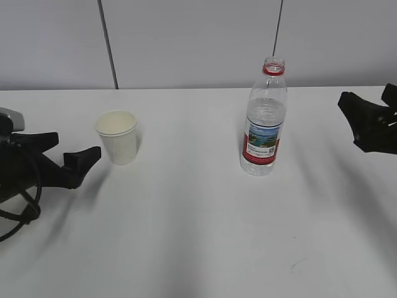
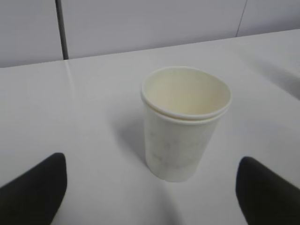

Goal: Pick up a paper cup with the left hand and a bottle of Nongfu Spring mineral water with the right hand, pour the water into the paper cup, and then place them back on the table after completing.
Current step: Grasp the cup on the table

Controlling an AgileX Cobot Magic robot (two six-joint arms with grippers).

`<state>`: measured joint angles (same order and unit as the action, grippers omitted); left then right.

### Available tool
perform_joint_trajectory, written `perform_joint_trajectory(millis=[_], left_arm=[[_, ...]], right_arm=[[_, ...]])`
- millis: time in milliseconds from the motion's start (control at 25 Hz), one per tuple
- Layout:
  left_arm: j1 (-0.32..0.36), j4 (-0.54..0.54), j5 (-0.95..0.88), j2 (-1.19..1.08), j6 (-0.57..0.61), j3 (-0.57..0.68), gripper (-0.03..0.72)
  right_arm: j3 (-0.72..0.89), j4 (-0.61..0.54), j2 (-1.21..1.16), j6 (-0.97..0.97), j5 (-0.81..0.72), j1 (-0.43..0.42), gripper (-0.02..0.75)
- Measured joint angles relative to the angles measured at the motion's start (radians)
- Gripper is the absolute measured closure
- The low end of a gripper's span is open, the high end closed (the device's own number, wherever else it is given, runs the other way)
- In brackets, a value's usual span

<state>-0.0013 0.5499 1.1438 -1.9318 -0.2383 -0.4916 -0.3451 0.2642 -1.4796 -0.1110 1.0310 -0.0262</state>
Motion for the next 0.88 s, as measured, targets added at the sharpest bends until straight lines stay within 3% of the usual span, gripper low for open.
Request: perform_joint_trajectory(millis=[440, 880], left_arm=[[-0.15, -0.092, -0.001, -0.211, 0.0, -0.219, 0.049], [-0.205, -0.195, -0.002, -0.326, 0.0, -0.358, 0.119]], right_arm=[[0.0, 0.0, 0.0, 0.002, 0.001, 0.0, 0.15], [0.0, 0.0, 0.0, 0.005, 0.002, 0.0, 0.15]])
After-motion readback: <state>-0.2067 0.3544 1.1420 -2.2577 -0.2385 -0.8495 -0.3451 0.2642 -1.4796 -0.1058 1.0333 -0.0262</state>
